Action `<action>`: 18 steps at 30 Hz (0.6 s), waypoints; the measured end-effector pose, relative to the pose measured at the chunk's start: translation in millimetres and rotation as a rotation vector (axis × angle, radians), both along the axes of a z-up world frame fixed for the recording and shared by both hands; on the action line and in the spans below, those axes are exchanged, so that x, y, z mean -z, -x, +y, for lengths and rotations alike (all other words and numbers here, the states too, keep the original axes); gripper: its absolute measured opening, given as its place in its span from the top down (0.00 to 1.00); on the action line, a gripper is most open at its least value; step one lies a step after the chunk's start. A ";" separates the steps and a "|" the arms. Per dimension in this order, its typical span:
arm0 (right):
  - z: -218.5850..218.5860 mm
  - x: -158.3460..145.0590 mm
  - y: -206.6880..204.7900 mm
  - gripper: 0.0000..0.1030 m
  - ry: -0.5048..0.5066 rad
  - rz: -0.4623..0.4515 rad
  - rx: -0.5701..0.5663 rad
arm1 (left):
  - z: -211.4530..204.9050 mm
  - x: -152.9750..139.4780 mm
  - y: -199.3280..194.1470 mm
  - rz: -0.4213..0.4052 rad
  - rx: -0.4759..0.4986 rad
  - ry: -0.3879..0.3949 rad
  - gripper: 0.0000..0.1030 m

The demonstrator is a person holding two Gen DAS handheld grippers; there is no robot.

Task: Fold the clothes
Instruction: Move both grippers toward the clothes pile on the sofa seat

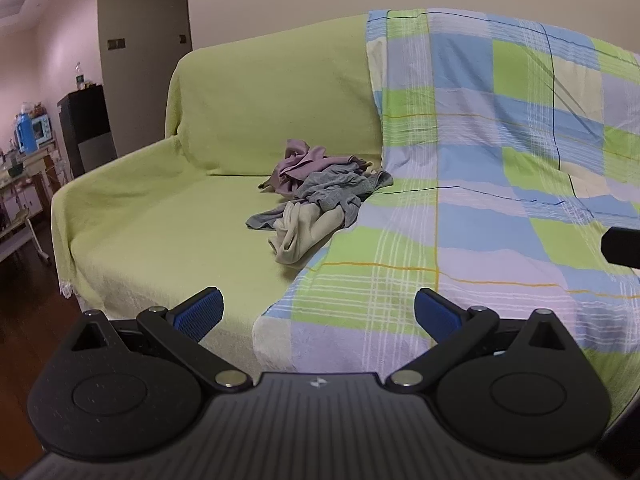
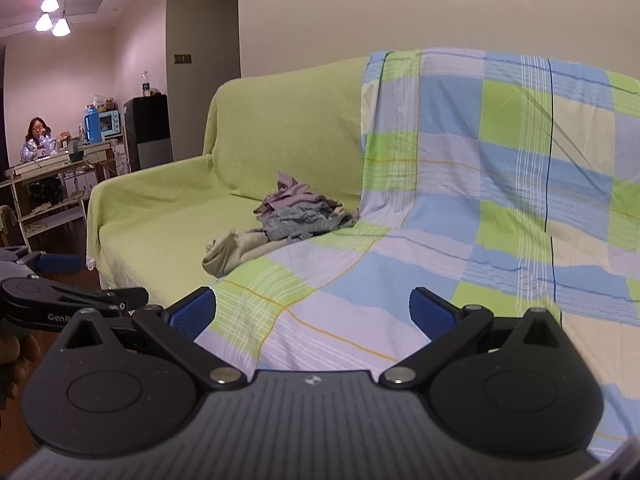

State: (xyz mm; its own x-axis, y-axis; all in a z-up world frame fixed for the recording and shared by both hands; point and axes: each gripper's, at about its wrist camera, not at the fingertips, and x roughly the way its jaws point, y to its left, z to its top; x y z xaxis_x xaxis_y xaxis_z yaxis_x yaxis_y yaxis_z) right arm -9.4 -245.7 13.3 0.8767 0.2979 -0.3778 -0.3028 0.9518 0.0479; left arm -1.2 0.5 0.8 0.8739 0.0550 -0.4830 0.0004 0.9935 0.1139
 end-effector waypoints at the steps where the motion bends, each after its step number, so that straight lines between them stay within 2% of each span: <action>1: 0.0 0.5 -0.7 0.01 -0.003 -0.004 -0.002 | 0.6 -1.1 1.6 -0.010 0.001 0.006 0.01; 3: -3.7 -7.3 6.4 0.01 -0.021 -0.061 -0.008 | 1.9 -3.3 4.9 -0.029 0.004 0.019 0.01; 9: -9.6 -14.8 5.8 0.01 -0.042 -0.094 -0.027 | 13.9 -10.5 7.9 -0.066 -0.005 0.053 0.01; 14: -2.6 -22.5 -15.8 0.01 0.027 -0.118 -0.089 | 16.8 -9.9 -15.8 -0.037 -0.014 0.035 0.01; 18: 11.6 -20.6 -50.7 0.01 0.092 -0.113 -0.136 | 14.8 -2.6 -45.0 -0.019 0.010 -0.017 0.01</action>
State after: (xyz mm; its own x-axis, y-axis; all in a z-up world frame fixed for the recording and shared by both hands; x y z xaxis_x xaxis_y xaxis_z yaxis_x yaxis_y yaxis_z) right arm 41.3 -234.0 33.9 0.8692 0.3848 -0.3105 -0.4271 0.9008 -0.0791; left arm 43.8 15.3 3.5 0.8836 0.0540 -0.4651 0.0081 0.9914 0.1306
